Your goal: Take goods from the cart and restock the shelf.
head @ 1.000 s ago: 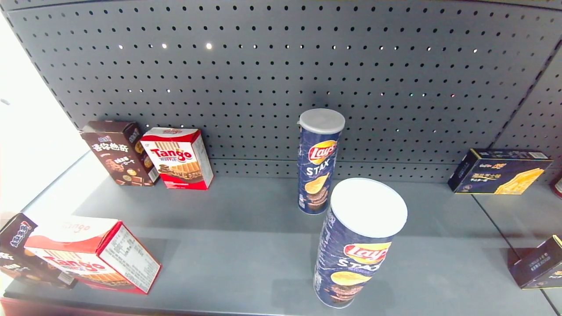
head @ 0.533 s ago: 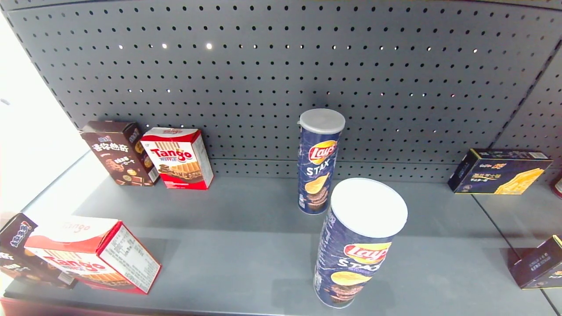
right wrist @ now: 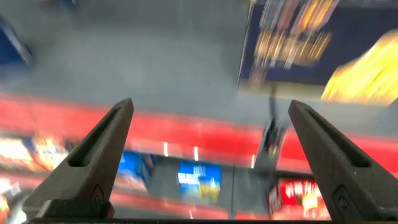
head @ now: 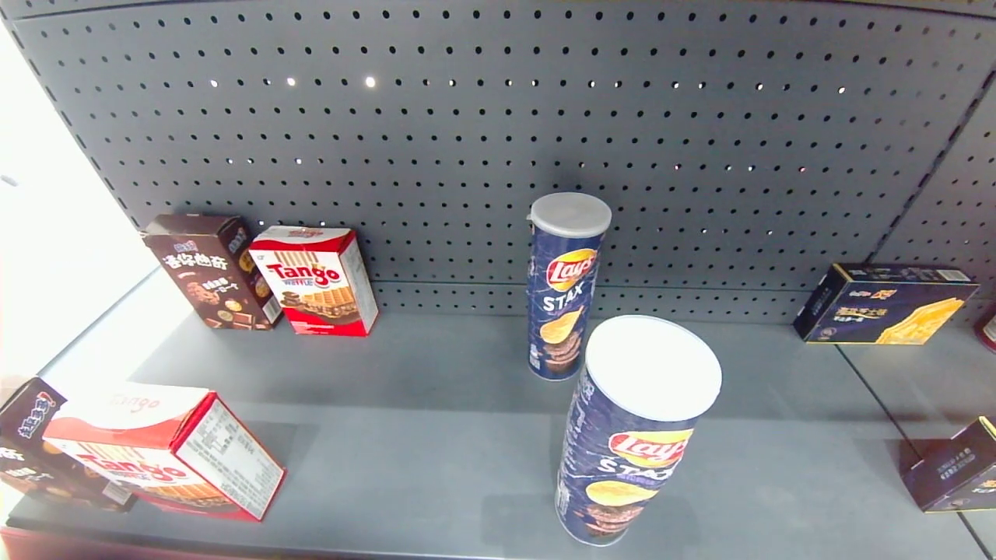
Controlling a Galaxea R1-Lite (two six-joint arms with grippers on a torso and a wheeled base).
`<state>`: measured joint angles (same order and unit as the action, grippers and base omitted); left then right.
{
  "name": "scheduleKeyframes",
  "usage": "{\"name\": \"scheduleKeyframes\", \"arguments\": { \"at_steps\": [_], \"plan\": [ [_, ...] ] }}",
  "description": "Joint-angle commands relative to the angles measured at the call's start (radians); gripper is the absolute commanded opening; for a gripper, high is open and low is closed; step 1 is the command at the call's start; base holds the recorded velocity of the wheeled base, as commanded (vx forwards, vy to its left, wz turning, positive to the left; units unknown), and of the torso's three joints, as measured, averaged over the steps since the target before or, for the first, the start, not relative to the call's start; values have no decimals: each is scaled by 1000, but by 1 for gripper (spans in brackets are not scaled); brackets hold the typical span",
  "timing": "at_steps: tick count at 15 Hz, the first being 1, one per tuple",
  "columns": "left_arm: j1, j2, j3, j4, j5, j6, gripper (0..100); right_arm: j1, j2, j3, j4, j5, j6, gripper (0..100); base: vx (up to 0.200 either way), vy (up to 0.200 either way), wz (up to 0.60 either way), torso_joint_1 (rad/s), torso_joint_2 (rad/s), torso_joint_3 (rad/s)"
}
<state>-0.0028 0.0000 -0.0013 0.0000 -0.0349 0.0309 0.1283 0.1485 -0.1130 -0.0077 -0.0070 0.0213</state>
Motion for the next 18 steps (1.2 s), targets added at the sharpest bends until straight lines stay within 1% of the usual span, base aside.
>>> {"name": "scheduleKeyframes", "arguments": {
  "at_steps": [1, 2, 3, 4, 5, 6, 7, 9, 13, 15, 18],
  "plan": [
    [0, 3, 1, 0, 1, 0, 100, 79, 430, -370, 5, 45, 6, 100, 0, 0, 0, 0, 0, 0],
    [0, 3, 1, 0, 1, 0, 100, 79, 430, -370, 5, 45, 6, 100, 0, 0, 0, 0, 0, 0],
    [0, 3, 0, 0, 0, -2, 100, 160, 620, -430, -68, 67, -30, 100, 0, 0, 0, 0, 0, 0],
    [0, 3, 0, 0, 0, -2, 100, 183, 663, -441, -92, 68, -30, 100, 0, 0, 0, 0, 0, 0],
    [0, 3, 0, 0, 0, -3, 100, 278, 801, -485, -158, 67, -50, 100, 0, 0, 0, 0, 0, 0],
    [0, 3, 0, 0, 1, -5, 100, 301, 841, -502, -169, 64, -60, 100, 0, 0, 0, 0, 0, 0],
    [0, 3, 0, 0, 4, -8, 100, 352, 925, -527, -173, 68, -81, 100, 0, 0, 0, 0, 0, 0],
    [0, 3, 0, 0, 4, -6, 100, 430, 1004, -511, -173, 64, -103, 100, 0, 0, 0, 0, 0, 0],
    [0, 3, 0, 0, 4, -8, 100, 491, 1080, -502, -175, 70, -104, 100, 0, 0, 0, 0, 0, 0],
    [0, 3, 0, 0, 6, -8, 100, 498, 1088, -498, -175, 73, -106, 100, 0, 0, 0, 0, 0, 0],
    [0, 3, 0, 0, 4, -8, 100, 542, 1082, -471, -175, 75, -106, 100, 0, 0, 0, 0, 0, 0]
  ]
}}
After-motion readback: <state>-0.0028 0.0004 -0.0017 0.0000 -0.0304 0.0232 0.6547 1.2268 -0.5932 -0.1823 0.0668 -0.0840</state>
